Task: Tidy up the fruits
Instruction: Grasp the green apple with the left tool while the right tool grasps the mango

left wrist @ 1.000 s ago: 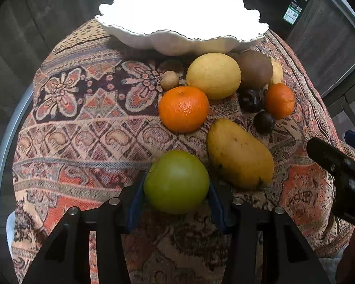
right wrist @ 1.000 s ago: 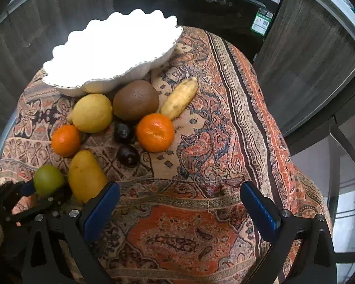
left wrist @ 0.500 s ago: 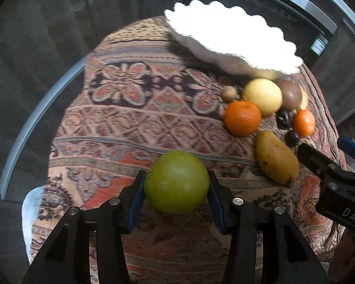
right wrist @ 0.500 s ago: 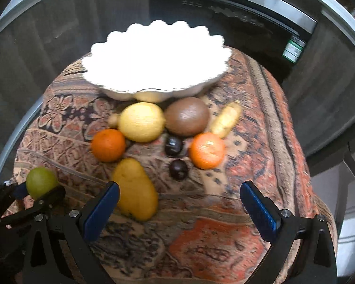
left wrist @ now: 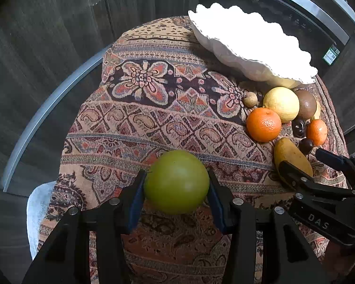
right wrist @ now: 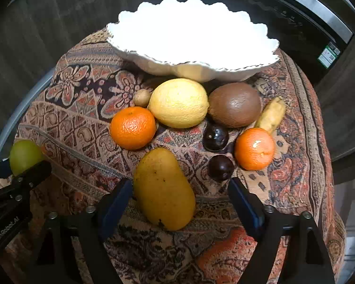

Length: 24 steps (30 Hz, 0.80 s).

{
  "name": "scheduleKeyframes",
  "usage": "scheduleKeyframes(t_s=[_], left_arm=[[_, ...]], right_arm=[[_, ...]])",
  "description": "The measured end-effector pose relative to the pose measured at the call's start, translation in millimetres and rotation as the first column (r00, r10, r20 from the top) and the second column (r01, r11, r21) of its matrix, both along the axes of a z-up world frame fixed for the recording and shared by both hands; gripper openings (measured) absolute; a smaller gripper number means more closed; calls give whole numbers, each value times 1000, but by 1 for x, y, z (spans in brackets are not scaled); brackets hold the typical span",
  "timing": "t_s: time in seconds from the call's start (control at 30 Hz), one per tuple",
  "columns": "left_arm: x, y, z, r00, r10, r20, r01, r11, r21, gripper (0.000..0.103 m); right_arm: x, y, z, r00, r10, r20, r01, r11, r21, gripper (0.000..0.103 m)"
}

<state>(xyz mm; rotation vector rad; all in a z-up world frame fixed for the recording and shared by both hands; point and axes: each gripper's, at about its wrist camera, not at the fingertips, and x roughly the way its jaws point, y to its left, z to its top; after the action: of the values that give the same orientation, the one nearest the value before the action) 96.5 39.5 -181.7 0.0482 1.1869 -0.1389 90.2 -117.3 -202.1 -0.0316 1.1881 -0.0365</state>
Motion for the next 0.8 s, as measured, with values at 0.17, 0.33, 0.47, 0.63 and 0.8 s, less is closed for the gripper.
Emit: scheduleKeyframes(t_s=[0.17, 0.33, 0.47, 0.63, 0.8], left_arm=[[1, 1, 0, 1000, 4, 3, -4, 1000, 6, 48], [2, 1, 1, 1000, 5, 5, -5, 1000, 9, 48], [0, -1, 4, 1000, -3, 13, 3, 1000, 10, 48], [-2, -7, 10, 999, -19, 28, 19, 1000, 10, 48], [-4, -15, 20, 998, -37, 46, 36, 999, 11, 48]], right_arm=[[7, 8, -11, 999, 32, -27, -32, 999, 25, 67], [7, 12, -20, 998, 44, -46, -42, 999, 34, 56], [5, 9, -19, 998, 48, -42, -47, 998, 42, 55], [-5, 2, -7, 999, 42, -24, -40, 998, 57, 54], [-9, -5, 10, 1000, 26, 8, -26, 997, 72, 54]])
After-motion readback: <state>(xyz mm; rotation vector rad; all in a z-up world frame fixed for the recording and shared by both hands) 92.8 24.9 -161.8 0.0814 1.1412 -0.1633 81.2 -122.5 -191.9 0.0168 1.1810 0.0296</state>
